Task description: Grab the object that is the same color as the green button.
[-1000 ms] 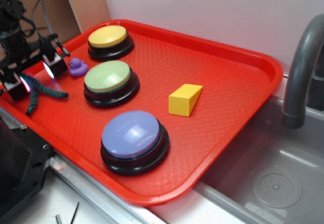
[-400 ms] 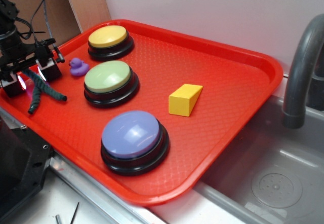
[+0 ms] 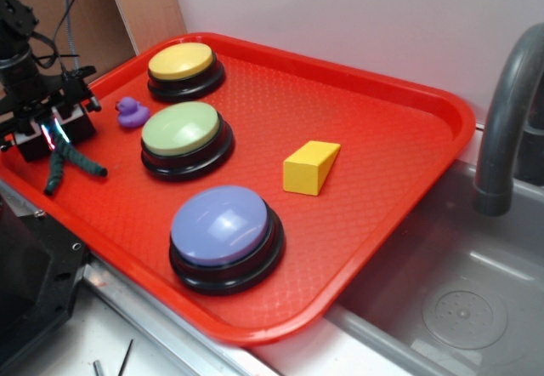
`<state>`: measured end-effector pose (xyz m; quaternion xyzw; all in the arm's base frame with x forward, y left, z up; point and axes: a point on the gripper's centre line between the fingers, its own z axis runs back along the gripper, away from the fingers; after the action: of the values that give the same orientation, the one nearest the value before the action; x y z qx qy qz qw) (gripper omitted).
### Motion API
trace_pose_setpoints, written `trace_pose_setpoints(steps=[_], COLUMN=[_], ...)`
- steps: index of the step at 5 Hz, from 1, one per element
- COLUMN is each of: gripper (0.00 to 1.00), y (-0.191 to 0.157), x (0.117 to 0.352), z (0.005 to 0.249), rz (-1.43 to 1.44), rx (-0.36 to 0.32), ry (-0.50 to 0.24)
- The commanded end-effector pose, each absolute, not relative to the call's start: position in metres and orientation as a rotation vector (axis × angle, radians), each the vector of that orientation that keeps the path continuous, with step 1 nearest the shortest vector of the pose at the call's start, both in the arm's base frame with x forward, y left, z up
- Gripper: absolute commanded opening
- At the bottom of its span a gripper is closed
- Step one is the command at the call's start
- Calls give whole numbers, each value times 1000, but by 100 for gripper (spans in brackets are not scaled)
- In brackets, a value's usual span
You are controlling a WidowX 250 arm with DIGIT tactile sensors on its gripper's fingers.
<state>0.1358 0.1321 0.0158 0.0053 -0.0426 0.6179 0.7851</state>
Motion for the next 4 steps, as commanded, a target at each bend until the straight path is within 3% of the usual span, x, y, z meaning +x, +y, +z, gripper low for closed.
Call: trace_pose_setpoints(steps=[1,3,4], gripper=[0,0,0], y=[101,67,67], x=[97,101,97], z=[102,203,249], rz=[1182,684,434], rx=[-61,-88,-79], ry=[-292,-222,-173])
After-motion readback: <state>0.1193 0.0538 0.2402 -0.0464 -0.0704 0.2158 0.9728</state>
